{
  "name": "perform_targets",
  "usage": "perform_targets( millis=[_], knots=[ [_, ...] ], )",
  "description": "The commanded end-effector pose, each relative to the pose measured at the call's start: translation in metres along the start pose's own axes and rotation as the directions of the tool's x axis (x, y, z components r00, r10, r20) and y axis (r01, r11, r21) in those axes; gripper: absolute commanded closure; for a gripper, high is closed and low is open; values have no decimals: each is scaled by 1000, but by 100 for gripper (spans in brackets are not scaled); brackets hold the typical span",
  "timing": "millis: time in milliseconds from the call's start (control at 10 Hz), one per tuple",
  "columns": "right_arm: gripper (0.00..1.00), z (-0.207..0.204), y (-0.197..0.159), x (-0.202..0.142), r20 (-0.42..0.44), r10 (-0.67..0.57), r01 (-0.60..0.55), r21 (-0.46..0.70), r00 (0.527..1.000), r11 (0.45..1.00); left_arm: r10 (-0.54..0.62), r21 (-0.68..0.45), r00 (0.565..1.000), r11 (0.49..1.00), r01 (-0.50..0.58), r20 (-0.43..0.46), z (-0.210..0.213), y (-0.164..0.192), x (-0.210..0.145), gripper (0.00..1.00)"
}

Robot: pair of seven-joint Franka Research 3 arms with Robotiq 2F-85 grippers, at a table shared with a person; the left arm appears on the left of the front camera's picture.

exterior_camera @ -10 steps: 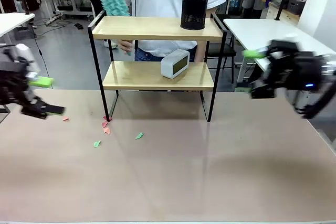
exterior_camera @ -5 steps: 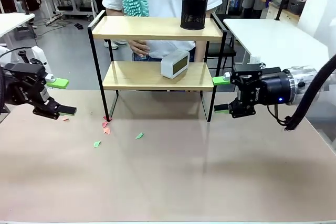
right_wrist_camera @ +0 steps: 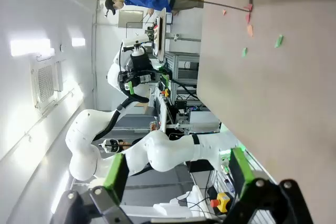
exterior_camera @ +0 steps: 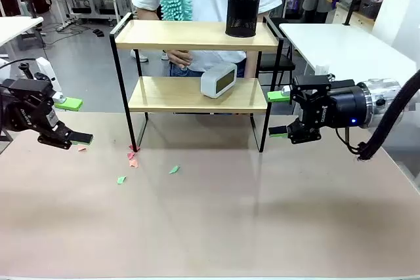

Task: Clean the shelf.
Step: Hand the Duster back to the human.

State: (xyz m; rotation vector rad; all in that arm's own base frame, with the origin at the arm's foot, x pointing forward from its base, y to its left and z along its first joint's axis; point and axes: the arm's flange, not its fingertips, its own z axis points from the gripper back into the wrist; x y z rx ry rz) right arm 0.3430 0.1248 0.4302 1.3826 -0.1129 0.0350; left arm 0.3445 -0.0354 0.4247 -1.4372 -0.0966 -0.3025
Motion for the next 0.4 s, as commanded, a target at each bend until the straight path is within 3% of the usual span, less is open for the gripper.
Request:
perform_targets(
  millis=[0, 300],
  knots=[
    [0, -3, 1, -1, 6, 9, -9, 18, 1000, 1000, -4, -7, 1000, 1000, 4, -10, 1, -3, -2, 0],
    [0, -3, 1, -1, 6, 9, -9, 18, 1000, 1000, -4, -7, 1000, 1000, 4, -10, 1, -3, -2, 0]
  ],
)
